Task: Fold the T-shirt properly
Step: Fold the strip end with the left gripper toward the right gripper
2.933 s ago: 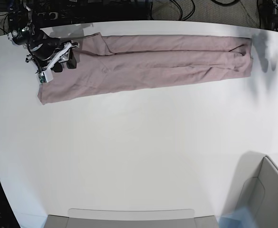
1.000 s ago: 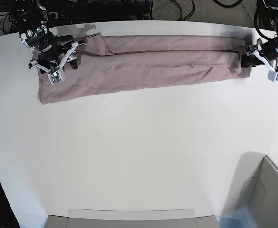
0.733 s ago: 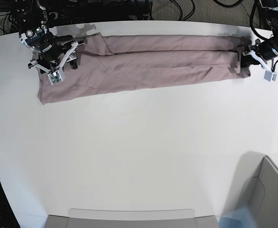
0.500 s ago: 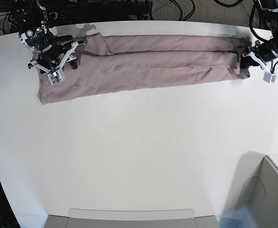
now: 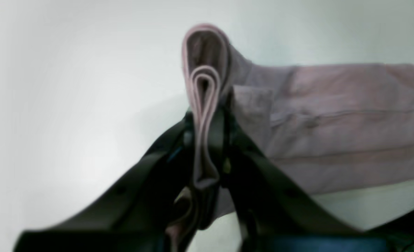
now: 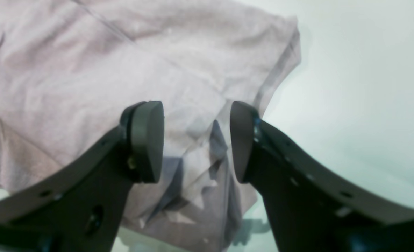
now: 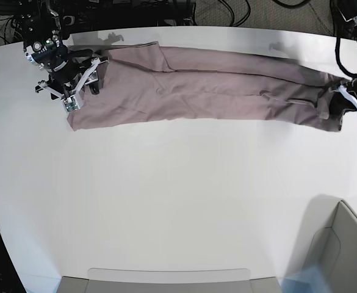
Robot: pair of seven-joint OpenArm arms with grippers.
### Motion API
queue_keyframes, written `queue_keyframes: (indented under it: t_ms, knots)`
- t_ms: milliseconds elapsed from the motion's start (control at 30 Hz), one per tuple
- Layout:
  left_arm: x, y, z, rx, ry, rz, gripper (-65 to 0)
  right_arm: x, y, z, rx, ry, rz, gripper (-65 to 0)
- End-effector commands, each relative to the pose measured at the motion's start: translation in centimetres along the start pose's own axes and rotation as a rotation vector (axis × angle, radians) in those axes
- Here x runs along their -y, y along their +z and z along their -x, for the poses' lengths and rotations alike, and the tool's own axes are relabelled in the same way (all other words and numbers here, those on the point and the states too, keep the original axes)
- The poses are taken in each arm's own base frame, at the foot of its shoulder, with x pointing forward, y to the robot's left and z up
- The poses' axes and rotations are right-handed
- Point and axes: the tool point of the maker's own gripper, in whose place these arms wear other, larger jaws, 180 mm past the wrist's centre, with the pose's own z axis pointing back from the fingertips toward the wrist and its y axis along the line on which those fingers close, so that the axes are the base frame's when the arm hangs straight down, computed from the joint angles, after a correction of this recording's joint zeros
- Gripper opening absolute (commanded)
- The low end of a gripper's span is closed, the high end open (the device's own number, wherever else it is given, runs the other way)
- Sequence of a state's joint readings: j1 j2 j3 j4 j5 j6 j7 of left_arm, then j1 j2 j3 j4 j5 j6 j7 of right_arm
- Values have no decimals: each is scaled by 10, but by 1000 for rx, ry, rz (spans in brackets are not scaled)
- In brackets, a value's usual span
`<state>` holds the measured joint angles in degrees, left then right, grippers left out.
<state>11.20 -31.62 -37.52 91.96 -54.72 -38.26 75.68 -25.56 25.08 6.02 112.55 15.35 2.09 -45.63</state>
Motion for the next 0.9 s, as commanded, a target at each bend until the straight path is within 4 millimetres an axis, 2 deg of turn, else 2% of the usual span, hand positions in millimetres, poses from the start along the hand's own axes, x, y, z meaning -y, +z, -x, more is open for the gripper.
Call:
queue_keyframes:
  t_ms: [0, 133, 233, 333, 600, 867]
  knots:
    - [2, 4, -5, 12, -10, -3, -650, 1, 3, -12, 44, 3, 5, -346]
    - [19, 0, -5, 18, -31, 19, -650, 1, 3, -12, 46, 0, 6, -346]
    - [48, -7, -6, 22, -84, 69, -650, 1, 3, -12, 46, -2, 5, -346]
    - [76, -12, 6, 1, -120, 120, -650, -1, 3, -12, 45, -2, 0, -346]
    - [138, -31, 18, 4, -131, 243, -650, 0, 2, -17, 57, -1, 3, -346]
    - [173, -46, 24, -9, -114, 235, -650, -12, 0, -19, 69, -44, -17, -346]
